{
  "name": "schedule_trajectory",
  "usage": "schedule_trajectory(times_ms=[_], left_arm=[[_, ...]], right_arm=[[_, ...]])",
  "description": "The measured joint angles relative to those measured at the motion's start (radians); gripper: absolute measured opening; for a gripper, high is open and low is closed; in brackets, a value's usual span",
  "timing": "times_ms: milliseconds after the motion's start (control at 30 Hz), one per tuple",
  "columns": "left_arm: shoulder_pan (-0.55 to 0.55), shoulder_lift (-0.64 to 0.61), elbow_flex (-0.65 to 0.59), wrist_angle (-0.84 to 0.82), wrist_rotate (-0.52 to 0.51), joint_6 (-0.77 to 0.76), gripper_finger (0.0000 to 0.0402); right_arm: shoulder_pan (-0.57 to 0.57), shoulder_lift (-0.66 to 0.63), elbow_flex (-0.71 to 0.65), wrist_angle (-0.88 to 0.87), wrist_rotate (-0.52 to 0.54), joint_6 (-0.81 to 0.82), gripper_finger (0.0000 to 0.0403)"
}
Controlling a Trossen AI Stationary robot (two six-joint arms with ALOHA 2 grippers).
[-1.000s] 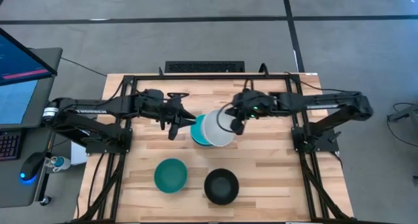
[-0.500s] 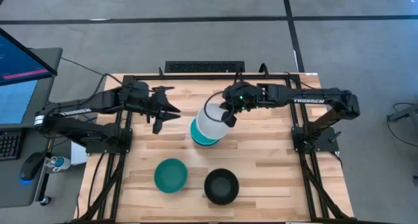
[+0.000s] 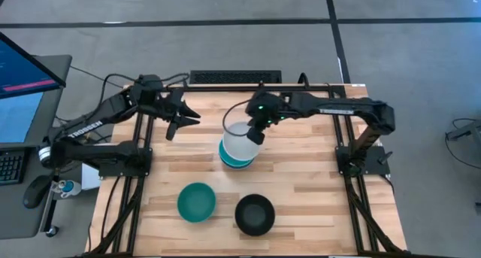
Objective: Nest bowls inside each other
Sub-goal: Stack the white bowl on top of the light blue bowl
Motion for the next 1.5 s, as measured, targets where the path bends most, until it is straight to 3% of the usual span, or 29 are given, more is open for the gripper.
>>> schedule_trajectory(times_ms=[133, 333, 633, 1000, 1333, 1500], left_arm=[[0.054, -0.008, 0.0, -0.032, 0.067, 0.04, 0.0096], [0.062, -0.026, 0.0, -0.083, 0.078, 0.085, 0.0096], [0.062, -0.076, 0.0, -0.162, 0.211, 0.198, 0.0096], [0.062, -0.095, 0.0, -0.249, 0.205, 0.344, 0.0096], [0.064, -0.09, 0.0, -0.249, 0.158, 0.358, 0.0096], [0.064, -0.09, 0.0, -0.251, 0.158, 0.358, 0.0096]], right_arm=[[0.01, 0.073, 0.107, -0.051, 0.003, -0.029, 0.0003], [0.019, 0.162, 0.224, -0.153, -0.007, -0.036, 0.0003], [0.055, 0.232, 0.292, -0.248, -0.028, -0.015, 0.0003], [0.055, 0.242, 0.295, -0.258, -0.024, 0.053, 0.0003], [0.062, 0.297, 0.292, -0.261, -0.027, 0.069, 0.0004], [0.067, 0.288, 0.292, -0.234, -0.037, 0.07, 0.0041]])
